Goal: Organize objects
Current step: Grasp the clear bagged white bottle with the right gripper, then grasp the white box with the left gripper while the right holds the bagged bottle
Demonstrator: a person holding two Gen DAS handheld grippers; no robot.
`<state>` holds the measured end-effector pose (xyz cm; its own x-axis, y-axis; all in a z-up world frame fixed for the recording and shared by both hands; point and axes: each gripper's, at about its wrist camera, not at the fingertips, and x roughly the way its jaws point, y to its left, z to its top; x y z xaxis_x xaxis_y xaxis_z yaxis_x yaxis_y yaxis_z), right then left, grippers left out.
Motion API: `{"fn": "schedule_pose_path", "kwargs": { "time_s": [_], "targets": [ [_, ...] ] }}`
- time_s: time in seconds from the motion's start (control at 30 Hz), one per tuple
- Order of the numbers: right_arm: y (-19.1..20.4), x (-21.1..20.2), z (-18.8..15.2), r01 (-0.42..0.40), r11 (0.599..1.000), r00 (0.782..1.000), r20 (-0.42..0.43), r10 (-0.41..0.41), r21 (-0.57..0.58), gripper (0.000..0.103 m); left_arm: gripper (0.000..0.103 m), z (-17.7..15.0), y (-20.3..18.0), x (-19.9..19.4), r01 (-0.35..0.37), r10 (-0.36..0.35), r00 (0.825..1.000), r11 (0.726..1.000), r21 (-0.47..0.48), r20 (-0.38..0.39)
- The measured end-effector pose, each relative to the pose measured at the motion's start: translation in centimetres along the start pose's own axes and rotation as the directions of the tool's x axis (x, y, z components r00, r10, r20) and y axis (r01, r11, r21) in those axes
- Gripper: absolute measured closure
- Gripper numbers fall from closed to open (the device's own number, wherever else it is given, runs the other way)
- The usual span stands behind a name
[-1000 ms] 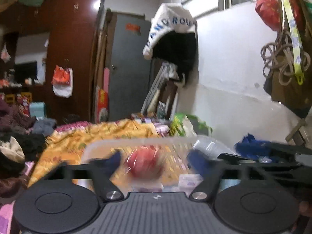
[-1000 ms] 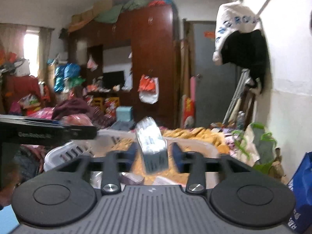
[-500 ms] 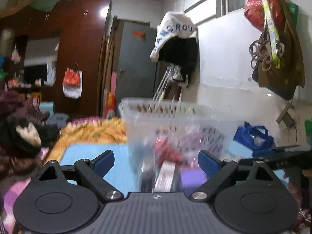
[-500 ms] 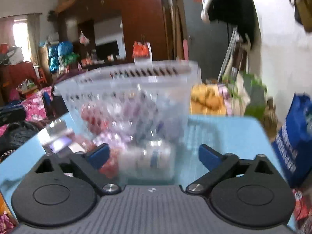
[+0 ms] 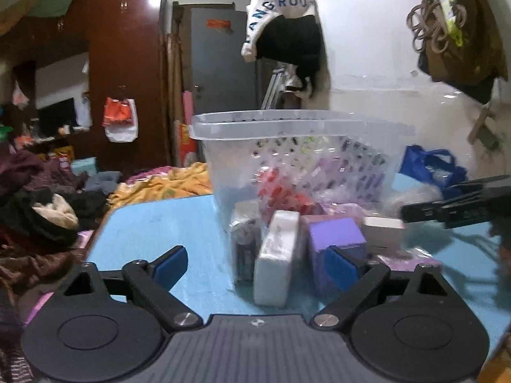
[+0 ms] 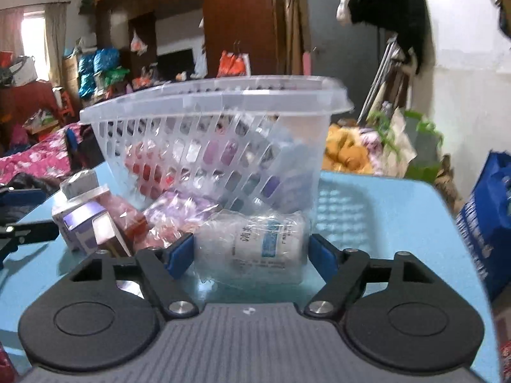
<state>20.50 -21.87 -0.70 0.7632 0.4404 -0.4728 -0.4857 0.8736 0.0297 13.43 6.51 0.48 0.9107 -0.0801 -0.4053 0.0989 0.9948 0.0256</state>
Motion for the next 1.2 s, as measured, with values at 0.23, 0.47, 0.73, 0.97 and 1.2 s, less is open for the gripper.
{"fn": "schedule_pose_path", "kwargs": {
  "time_s": [0.23,0.47,0.73,0.97,1.2],
  "targets": [
    [-0.7,-0.9,0.2,-0.014,0.999,0.998,0.056,0.011,0.042,0.024,0.034,0.5,-0.5,0.9,-0.007,0.007,1.0,1.0,0.019,-0.023],
    [-0.4,-1.0,0.2,-0.02,0.999,0.997,0.069,0.018,0.027,0.024,0.061,0.7,-2.0,1.6,-0.044,0.047,0.998,0.996,0.072,-0.04],
    [-0.4,-1.1,0.1,-0.027,0.999,0.996,0.081,0.024,0.032,0.024,0.069,0.5,-2.7,1.0,-0.054,0.055,0.998,0.994,0.098,-0.003],
    [-0.3,-1.3,0.0,-0.026,0.999,0.995,0.1,0.023,0.029,0.024,0.071,0.3,-2.9,-0.9,-0.04,0.034,0.997,0.995,0.09,0.067],
    [-0.3,-1.4,0.0,-0.022,0.999,0.994,0.107,0.018,0.03,0.024,0.072,0.2,-3.9,-2.6,-0.029,0.017,0.993,0.994,0.105,0.115]
  ]
}}
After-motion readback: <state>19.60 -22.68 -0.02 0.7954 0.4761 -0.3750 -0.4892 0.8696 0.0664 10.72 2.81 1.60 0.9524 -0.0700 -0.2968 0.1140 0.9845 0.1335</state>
